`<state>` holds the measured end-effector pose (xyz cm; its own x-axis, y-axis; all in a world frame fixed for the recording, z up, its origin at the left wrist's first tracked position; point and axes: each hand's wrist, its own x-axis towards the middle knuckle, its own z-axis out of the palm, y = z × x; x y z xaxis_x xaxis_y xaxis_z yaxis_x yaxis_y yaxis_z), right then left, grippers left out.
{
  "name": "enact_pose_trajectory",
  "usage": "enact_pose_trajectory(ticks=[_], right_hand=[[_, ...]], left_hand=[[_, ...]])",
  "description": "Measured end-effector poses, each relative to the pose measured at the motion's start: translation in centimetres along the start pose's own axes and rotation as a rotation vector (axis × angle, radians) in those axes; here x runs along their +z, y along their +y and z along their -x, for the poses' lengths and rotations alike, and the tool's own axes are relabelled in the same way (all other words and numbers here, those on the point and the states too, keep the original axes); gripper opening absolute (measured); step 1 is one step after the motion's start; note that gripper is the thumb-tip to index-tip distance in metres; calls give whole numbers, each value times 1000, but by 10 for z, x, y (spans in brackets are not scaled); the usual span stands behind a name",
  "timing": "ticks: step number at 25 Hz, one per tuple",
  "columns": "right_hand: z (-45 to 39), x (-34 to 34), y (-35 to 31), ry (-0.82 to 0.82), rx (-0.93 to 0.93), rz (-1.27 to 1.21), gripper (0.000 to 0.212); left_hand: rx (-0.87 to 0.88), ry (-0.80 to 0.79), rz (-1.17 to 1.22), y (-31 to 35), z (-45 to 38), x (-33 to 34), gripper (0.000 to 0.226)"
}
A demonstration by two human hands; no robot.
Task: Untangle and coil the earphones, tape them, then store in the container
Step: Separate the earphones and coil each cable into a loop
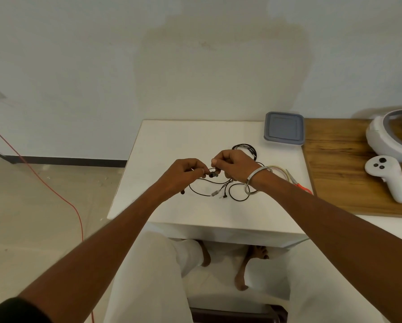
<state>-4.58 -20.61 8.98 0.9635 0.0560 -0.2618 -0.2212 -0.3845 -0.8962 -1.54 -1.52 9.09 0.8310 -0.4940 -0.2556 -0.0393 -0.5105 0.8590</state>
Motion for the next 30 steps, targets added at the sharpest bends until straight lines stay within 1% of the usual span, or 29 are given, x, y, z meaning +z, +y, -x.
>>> enact_pose_trajectory(ticks=[5, 7, 10, 13, 15, 17, 18, 21, 22, 24, 28, 30], right_hand=[[-1, -3, 3, -12, -13, 53, 11], [-1, -3, 5, -36, -20, 31, 9], [1, -2, 6, -56, -36, 0, 4], [3, -1, 3, -94, -27, 9, 9], [5, -2, 3, -135, 13, 36, 19], [5, -2, 3, -178, 30, 63, 21], [4, -2, 3, -187, 26, 81, 19], [3, -1, 2, -170, 33, 117, 11], [4, -1, 1, -166, 45, 123, 8], [4, -2, -1, -170, 81, 125, 3], [5, -4, -3, -196, 147, 137, 10], [4, -4, -4, -220, 172, 135, 10]], left_hand=[[-5, -60, 47, 2, 1, -1, 12], [-13, -45, 91, 1, 0, -2, 17], [-35, -14, 185, 1, 0, 0, 17], [-91, 0, 178, -2, -1, 1, 27], [-109, 33, 215, 0, -1, 3, 31], [-127, 70, 232, 4, 0, 4, 35], [-153, 57, 261, 8, 0, 5, 36], [-250, -31, 502, 13, -2, 5, 37], [-259, -39, 537, 12, -2, 4, 37], [-230, -50, 517, 9, -2, 2, 35], [-172, -173, 502, 8, 3, -1, 37], [-166, -220, 441, 10, 5, -2, 39]])
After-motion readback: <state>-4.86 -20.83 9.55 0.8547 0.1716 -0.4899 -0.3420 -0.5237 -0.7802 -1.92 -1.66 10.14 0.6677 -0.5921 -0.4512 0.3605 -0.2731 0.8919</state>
